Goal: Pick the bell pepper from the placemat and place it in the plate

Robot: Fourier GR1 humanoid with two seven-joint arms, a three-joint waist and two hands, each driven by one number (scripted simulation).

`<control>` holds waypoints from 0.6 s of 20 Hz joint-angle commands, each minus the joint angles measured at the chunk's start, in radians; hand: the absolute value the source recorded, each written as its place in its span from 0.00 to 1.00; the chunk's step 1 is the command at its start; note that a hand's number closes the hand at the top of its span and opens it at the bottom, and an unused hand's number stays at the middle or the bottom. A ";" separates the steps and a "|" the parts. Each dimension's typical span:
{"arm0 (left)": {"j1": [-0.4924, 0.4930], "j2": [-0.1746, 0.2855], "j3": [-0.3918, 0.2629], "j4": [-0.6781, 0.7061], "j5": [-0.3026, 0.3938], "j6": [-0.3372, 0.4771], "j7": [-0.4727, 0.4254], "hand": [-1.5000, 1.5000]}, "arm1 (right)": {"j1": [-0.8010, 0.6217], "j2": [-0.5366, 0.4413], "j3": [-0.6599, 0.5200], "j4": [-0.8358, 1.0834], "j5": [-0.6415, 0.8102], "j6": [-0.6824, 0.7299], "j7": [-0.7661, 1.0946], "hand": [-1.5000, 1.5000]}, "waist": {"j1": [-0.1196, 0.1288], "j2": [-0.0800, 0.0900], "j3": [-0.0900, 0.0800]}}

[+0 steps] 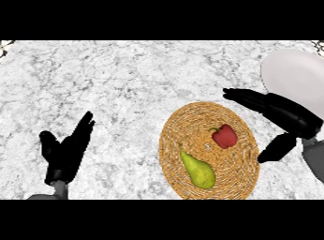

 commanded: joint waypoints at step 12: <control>0.004 0.010 0.047 0.020 0.005 -0.038 0.050 0.50 | 0.160 0.131 0.028 -0.119 0.274 -0.101 0.089 0.00 | -0.004 0.005 -0.007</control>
